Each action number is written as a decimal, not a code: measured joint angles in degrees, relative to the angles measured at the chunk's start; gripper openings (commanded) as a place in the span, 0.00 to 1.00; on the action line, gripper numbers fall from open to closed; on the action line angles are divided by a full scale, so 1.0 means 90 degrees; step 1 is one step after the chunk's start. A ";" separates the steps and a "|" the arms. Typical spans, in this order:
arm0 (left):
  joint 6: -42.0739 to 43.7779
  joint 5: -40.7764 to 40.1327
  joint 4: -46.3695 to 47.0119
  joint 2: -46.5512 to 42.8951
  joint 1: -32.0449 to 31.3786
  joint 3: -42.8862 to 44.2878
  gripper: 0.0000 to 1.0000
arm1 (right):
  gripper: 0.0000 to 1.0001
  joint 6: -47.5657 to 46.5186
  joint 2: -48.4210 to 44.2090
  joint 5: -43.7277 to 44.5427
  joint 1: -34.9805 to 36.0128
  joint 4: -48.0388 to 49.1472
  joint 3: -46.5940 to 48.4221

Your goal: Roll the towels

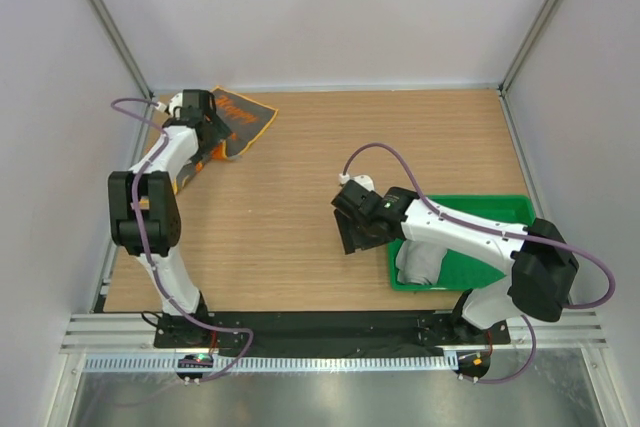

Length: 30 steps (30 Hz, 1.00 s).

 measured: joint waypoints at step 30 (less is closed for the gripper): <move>-0.0131 0.0867 -0.0459 0.2538 0.0687 0.2103 0.00 | 0.68 0.0007 0.0546 -0.0143 -0.0017 0.0308 -0.0831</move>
